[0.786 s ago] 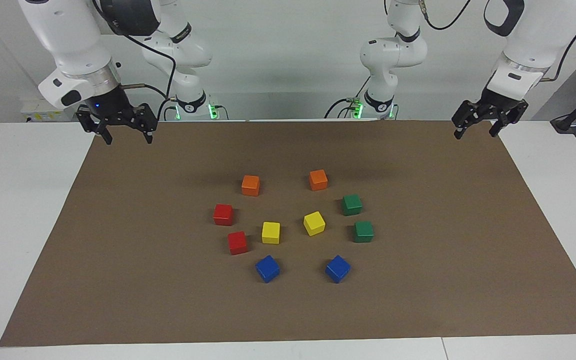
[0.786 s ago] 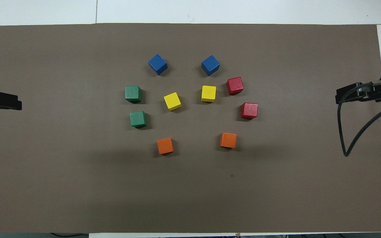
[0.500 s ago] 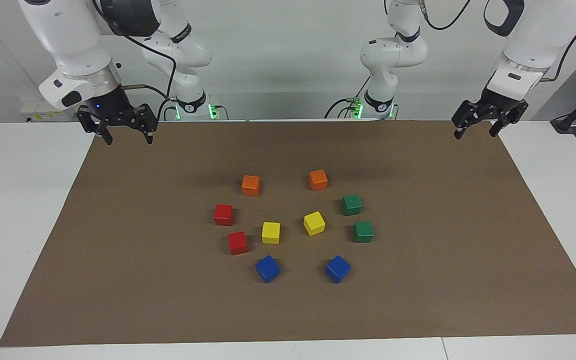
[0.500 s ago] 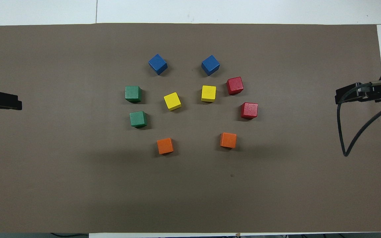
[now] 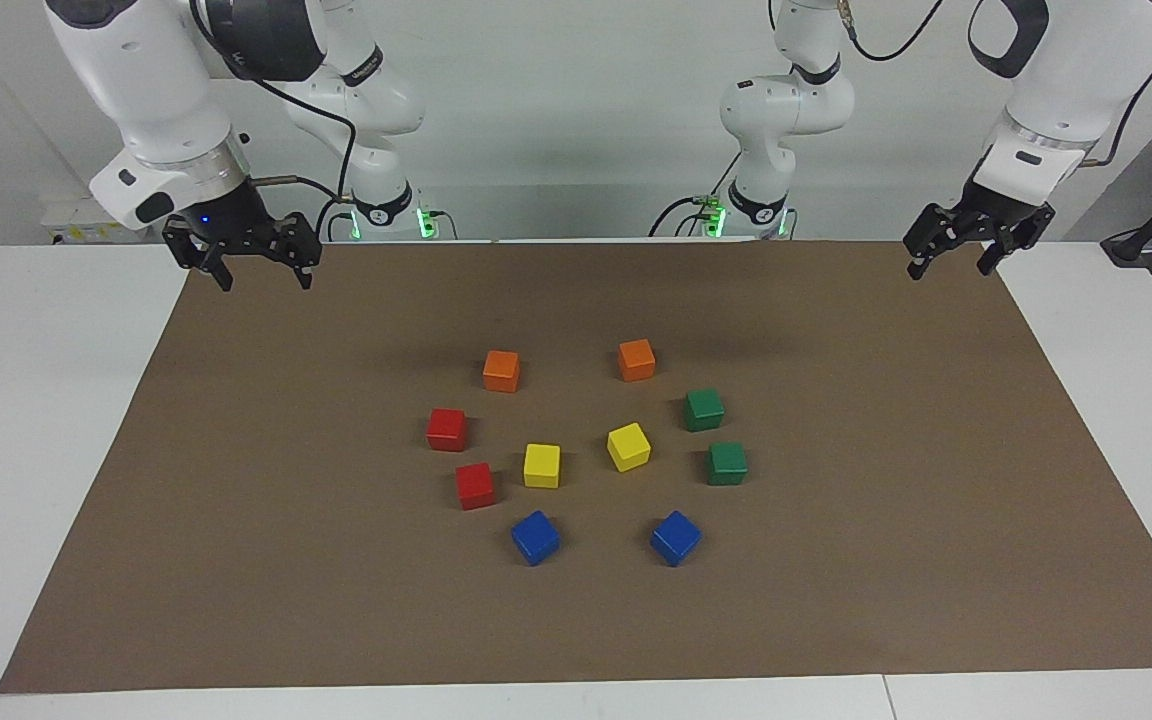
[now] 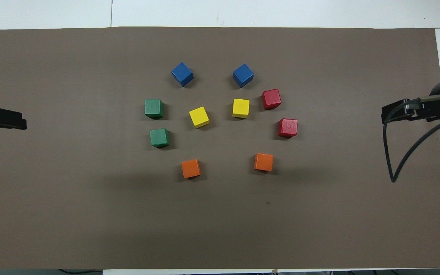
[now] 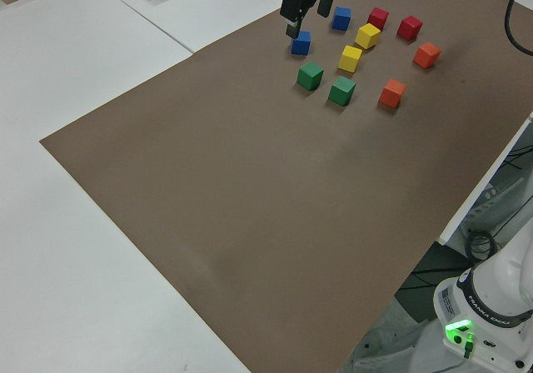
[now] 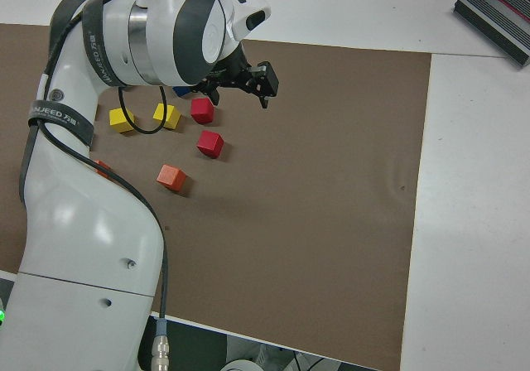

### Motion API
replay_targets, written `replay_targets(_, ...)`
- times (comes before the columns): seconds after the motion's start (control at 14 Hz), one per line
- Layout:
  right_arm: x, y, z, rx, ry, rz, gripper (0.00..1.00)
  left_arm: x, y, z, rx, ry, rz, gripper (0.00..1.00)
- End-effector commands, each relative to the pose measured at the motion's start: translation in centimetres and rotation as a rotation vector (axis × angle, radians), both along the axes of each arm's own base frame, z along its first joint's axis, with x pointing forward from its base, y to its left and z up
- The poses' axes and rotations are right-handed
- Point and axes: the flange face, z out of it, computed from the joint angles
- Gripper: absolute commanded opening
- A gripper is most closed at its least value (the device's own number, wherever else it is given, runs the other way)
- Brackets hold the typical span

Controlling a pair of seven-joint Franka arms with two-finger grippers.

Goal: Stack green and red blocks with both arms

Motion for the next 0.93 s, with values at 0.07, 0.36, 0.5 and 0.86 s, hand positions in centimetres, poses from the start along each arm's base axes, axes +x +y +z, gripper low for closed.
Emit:
replay_targets(0.07, 0.5, 3.1, -6.3, 0.008, -0.025, 0.01, 1.0, -1.1, -3.2, -2.2, -0.02, -0.056, -0.053, 1.0)
replay_targets(0.36, 2.0, 7.6, -13.5, 0.029, -0.081, 0.061, 1.0, 0.0, -11.0, -7.8, -0.054, -0.064, -0.029, 1.0)
replay_targets(0.5, 2.7, 11.0, -15.8, 0.042, -0.098, 0.011, 1.0, 1.0, -14.4, -11.5, -0.055, -0.041, -0.051, 1.0)
replay_targets(0.86, 3.6, 15.2, -20.9, 0.068, -0.106, -0.091, 0.98, 2.0, -18.3, -18.3, -0.052, -0.021, -0.101, 1.0)
